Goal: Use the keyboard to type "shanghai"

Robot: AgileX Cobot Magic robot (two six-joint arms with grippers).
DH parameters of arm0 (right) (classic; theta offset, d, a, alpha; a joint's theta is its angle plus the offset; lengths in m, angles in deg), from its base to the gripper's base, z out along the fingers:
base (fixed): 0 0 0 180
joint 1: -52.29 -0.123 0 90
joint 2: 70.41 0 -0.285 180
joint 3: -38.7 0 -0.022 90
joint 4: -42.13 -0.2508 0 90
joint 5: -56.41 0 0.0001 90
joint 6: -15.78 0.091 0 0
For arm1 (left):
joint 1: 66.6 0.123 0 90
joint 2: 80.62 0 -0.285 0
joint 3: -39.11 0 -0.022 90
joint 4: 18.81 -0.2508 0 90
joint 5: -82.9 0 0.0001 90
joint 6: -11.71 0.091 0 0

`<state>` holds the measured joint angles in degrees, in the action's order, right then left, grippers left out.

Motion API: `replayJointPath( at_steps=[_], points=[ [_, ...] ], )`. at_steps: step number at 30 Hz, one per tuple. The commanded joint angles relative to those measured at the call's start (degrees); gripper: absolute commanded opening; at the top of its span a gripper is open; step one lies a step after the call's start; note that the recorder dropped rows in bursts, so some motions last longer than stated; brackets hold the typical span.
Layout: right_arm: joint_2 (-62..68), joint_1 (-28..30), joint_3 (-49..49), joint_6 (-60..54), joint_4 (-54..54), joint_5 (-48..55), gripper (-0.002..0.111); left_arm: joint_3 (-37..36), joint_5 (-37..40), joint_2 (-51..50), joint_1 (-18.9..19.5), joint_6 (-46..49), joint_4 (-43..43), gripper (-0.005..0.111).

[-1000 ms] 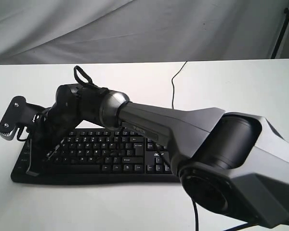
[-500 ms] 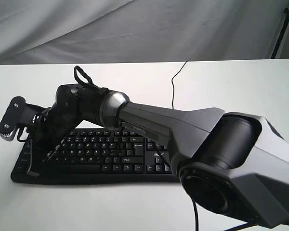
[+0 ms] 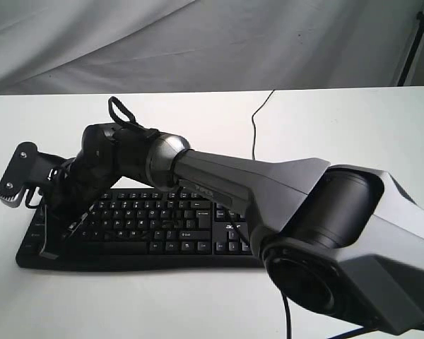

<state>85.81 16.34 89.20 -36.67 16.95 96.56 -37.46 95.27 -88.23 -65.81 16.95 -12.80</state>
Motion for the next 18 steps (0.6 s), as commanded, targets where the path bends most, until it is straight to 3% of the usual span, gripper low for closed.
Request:
replayJointPath(
  at_steps=[1, 18],
  points=[
    [0.2, 0.0, 0.4, -0.2, -0.4, 0.3, 0.0, 0.0, -0.1, -0.2, -0.2, -0.1, 0.2, 0.001],
    [-0.6, 0.5, 0.4, -0.5, -0.3, 1.4, 0.0, 0.0, -0.1, -0.2, -0.2, -0.1, 0.2, 0.001]
  ],
)
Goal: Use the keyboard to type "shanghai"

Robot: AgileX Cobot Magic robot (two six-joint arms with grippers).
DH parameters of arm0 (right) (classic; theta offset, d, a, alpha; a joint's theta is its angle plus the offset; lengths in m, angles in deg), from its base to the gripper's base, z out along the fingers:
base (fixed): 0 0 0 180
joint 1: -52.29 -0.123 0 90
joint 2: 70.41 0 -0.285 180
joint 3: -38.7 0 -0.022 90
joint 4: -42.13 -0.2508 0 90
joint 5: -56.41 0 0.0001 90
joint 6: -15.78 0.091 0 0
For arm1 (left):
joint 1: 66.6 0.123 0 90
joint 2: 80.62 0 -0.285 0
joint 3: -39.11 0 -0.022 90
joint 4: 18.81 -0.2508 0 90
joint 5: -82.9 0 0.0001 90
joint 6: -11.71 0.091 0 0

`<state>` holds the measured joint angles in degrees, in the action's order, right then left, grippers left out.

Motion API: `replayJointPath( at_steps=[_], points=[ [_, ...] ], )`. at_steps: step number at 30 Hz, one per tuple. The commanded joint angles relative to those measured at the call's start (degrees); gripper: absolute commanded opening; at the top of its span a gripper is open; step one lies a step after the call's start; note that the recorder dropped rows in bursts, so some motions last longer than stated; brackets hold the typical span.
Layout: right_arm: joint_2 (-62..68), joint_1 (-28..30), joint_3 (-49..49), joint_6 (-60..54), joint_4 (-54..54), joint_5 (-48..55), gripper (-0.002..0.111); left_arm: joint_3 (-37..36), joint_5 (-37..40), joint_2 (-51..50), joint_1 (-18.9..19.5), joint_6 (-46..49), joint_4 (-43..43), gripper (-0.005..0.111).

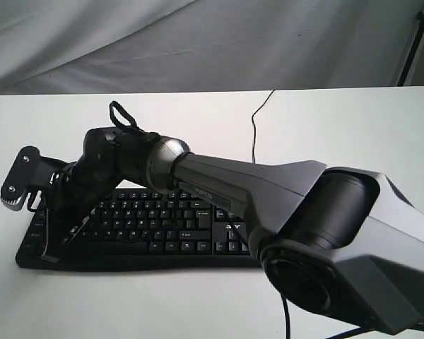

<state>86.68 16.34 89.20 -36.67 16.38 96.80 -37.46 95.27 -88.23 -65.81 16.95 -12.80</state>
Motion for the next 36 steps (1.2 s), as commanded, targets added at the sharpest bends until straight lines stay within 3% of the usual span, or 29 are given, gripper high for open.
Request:
replayJointPath(
  at_steps=[1, 17, 23, 32, 36],
  points=[
    [-1.7, 0.5, 0.4, -0.7, 0.2, 1.2, 0.0, 0.0, -0.1, -0.2, -0.2, -0.1, 0.2, 0.001],
    [-3.3, 0.5, 0.4, -1.0, 0.8, 3.1, 0.0, 0.0, -0.1, -0.2, -0.2, -0.1, 0.2, 0.001],
    [-6.3, 0.9, 0.4, -1.1, 4.8, 8.7, 0.0, 0.0, -0.1, -0.2, -0.2, -0.1, 0.2, 0.001],
    [-11.9, 5.5, 0.3, -1.3, 2.8, 17.9, 0.0, 0.0, -0.1, -0.2, -0.2, -0.1, 0.2, 0.001],
    [-15.3, 8.0, -5.2, -3.7, 0.2, 19.1, 0.0, 0.0, -0.1, -0.2, -0.2, -0.1, 0.2, 0.001]
  ],
)
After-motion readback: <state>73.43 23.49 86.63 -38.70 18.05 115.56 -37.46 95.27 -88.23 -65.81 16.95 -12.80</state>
